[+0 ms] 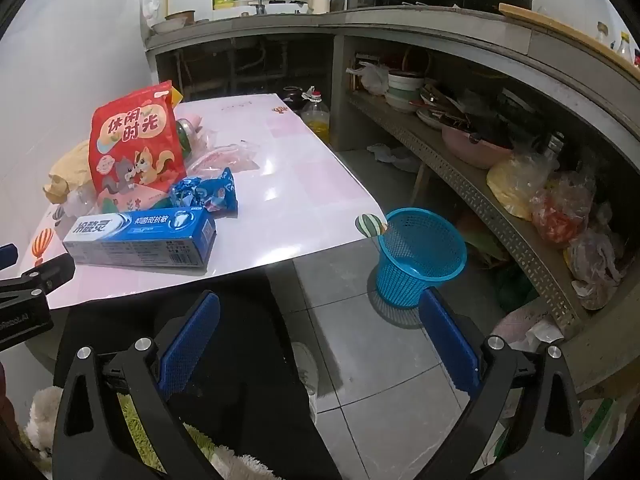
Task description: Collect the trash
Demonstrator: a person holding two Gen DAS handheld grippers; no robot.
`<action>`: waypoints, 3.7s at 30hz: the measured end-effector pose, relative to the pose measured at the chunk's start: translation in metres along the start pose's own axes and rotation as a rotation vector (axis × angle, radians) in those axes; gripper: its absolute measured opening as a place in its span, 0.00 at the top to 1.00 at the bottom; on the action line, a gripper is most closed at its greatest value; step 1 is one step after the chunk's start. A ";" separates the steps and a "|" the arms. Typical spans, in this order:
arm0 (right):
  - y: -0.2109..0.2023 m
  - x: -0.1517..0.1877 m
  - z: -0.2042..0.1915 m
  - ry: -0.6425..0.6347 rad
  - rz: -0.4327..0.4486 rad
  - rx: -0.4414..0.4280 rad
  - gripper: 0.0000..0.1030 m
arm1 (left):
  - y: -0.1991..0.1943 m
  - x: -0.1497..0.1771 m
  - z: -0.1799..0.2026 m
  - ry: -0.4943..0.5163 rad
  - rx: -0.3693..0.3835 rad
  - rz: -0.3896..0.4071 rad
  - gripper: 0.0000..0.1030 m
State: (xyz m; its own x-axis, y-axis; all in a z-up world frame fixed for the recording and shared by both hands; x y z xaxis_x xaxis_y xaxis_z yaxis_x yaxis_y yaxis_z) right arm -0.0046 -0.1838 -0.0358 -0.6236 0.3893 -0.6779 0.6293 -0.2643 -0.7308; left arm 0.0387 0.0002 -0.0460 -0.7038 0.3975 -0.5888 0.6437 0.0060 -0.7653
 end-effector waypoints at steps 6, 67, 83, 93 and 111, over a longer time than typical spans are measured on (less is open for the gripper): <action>0.001 -0.001 0.000 0.001 0.006 0.001 0.06 | 0.006 0.004 -0.003 -0.004 0.002 0.003 0.08; -0.005 -0.010 -0.004 -0.003 0.017 0.001 0.06 | 0.006 0.003 -0.008 -0.015 -0.004 -0.007 0.08; -0.005 -0.011 -0.004 -0.002 0.016 0.000 0.06 | 0.005 0.002 -0.007 -0.015 -0.005 -0.008 0.08; -0.006 -0.010 -0.004 -0.003 0.017 0.001 0.06 | 0.005 0.002 -0.007 -0.015 -0.004 -0.009 0.08; -0.005 -0.006 -0.007 -0.025 0.017 -0.002 0.06 | 0.005 0.005 -0.017 -0.017 0.001 0.014 0.08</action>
State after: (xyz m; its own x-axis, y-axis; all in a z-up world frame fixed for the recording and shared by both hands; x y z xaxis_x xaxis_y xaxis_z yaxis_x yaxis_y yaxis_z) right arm -0.0004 -0.1783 -0.0270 -0.6238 0.3629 -0.6922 0.6411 -0.2690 -0.7188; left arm 0.0432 0.0176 -0.0486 -0.6993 0.3821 -0.6041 0.6536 -0.0003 -0.7568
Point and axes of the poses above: each gripper's, at about its wrist camera, not at the fingertips, and y roughly the way its jaws point, z to its right, x to its underside, the point moved 6 cm from there along y, roughly the way its jaws point, and after that the axes turned 12 degrees about y, right-handed, at the moved point
